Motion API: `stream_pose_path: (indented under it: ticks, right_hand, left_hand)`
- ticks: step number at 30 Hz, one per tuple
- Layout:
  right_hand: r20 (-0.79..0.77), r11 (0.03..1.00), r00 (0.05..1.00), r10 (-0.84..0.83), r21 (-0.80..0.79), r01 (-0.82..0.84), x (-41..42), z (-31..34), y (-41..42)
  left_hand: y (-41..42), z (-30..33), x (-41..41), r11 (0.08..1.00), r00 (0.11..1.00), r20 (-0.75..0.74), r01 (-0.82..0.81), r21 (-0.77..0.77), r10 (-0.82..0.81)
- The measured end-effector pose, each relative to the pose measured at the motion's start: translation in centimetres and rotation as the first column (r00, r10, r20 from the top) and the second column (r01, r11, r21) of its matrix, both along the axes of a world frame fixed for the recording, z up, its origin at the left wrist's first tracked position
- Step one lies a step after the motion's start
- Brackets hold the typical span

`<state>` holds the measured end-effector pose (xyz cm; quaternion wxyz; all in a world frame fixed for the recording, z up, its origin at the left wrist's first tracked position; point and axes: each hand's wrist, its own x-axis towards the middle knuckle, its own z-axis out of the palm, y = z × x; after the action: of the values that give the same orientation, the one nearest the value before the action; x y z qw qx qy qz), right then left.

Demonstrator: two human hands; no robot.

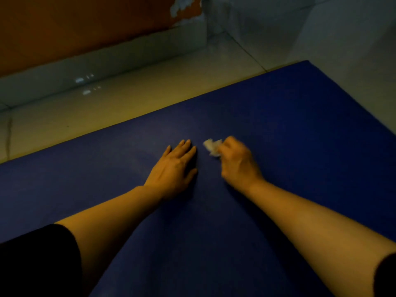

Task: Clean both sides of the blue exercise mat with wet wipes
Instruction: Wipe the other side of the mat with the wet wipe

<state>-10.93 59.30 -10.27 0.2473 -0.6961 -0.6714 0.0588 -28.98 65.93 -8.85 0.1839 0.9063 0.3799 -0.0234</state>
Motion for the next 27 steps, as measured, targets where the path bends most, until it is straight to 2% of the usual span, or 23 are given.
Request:
stream_pose_path:
  ticks: [2,3,4,6,8,10,11,13,16,18,20,23,25,27]
  right_hand:
    - [0.029,0.96,0.962,-0.27,-0.068,0.272,2.0,0.4,0.5]
    - [0.034,0.947,0.951,-0.308,-0.083,0.31,2.1,0.4,0.3]
    - [0.033,0.959,0.963,-0.268,-0.085,0.27,1.4,0.5,-0.2]
    - [0.001,0.997,0.999,-0.044,-0.057,0.044,-1.5,0.4,-2.0]
    - [-0.022,0.983,0.985,0.169,-0.062,-0.171,-3.9,0.4,-3.7]
    - [-0.004,0.953,0.959,0.283,-0.108,-0.282,-4.4,0.7,-4.5]
    - [0.03,0.955,0.963,0.267,-0.143,-0.26,-3.7,1.0,-4.4]
    - [0.091,0.978,0.993,0.072,-0.204,-0.052,-1.3,1.5,-3.7]
    - [0.15,0.938,0.97,-0.192,-0.262,0.227,2.1,1.8,-3.7]
    - [0.139,0.969,0.977,-0.16,-0.166,0.182,1.5,1.3,-4.8]
    - [0.082,0.999,0.996,-0.02,-0.049,0.024,-0.8,0.5,-6.4]
    - [0.066,0.98,0.978,0.197,-0.046,-0.194,-3.4,-0.1,-8.1]
    - [0.118,0.974,0.967,0.225,-0.06,-0.219,-2.7,0.0,-8.0]
    - [0.139,0.994,0.985,0.101,-0.054,-0.094,-0.5,0.3,-7.1]
  left_hand:
    - [-0.9,0.1,-0.2,0.999,0.995,-0.092,0.041,-0.02,-0.042]
    - [-1.2,0.1,0.0,0.998,0.986,-0.153,0.052,-0.047,-0.059]
    - [-1.4,0.3,0.0,0.995,0.976,-0.203,0.06,-0.077,-0.075]
    - [-1.7,0.7,0.0,0.99,0.961,-0.261,0.063,-0.127,-0.095]
    - [-2.4,1.0,-0.1,0.987,0.952,-0.286,0.067,-0.144,-0.107]
    - [-3.2,1.2,-0.4,0.985,0.94,-0.318,0.08,-0.15,-0.125]
    - [-3.5,1.2,-0.6,0.985,0.933,-0.333,0.091,-0.149,-0.136]
    - [-3.8,1.3,-1.1,0.983,0.922,-0.355,0.106,-0.152,-0.154]
    - [-3.7,1.2,-1.5,0.978,0.913,-0.367,0.12,-0.171,-0.176]
    - [-3.8,1.2,-1.5,0.977,0.909,-0.374,0.128,-0.173,-0.185]
    - [-3.8,1.0,-1.5,0.977,0.908,-0.377,0.13,-0.167,-0.185]
    - [-3.9,0.7,-1.5,0.98,0.908,-0.379,0.127,-0.155,-0.178]
    - [-3.9,0.7,-1.6,0.98,0.907,-0.381,0.13,-0.154,-0.18]
    - [-3.9,0.7,-1.5,0.978,0.907,-0.378,0.129,-0.167,-0.184]
